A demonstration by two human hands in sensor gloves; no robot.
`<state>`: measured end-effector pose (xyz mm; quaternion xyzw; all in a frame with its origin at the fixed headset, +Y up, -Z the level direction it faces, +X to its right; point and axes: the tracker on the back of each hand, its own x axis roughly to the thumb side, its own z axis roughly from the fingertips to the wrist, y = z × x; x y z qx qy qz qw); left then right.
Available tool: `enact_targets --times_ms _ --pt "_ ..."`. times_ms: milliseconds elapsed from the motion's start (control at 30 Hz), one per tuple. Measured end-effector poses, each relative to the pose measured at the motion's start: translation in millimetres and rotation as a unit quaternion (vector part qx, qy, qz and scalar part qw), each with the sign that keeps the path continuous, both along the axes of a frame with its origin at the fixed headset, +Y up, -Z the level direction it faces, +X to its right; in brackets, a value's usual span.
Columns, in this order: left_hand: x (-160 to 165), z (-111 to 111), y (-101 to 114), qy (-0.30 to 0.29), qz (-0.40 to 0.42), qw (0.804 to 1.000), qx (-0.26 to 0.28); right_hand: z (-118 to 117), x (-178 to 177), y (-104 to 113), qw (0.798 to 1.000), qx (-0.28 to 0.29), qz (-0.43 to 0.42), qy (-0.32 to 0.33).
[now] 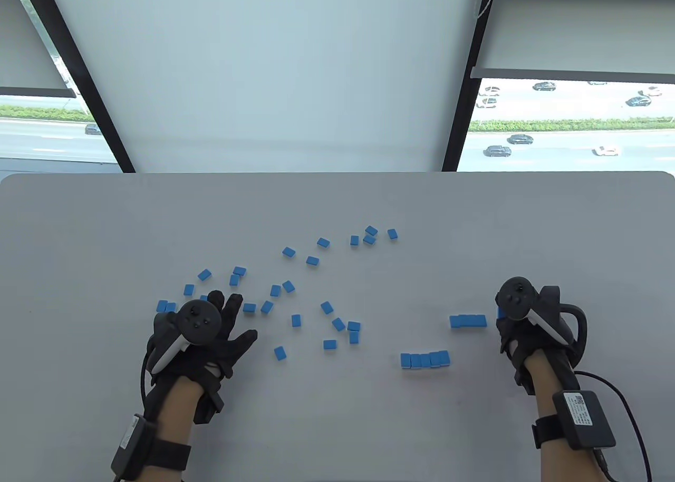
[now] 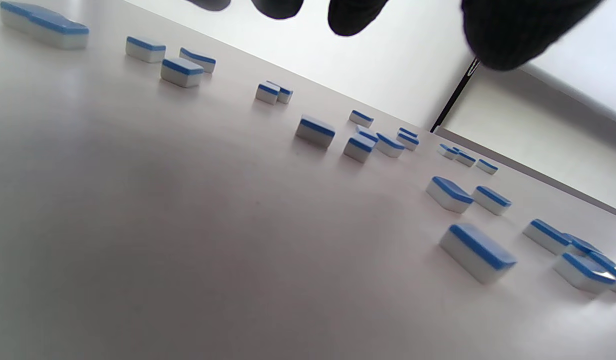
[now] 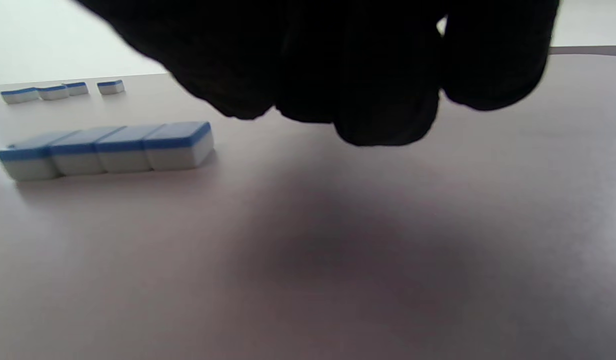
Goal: Build mahjong tile wall
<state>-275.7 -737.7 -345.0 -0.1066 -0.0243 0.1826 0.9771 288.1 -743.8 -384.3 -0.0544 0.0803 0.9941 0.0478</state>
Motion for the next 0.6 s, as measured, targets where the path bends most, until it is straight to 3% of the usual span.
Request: enact_targets --times_ms 600 --pt "1.4 0.2 0.8 -0.002 0.000 1.000 0.001 -4.4 -9.1 -11.4 1.000 -0.011 0.017 0.008"
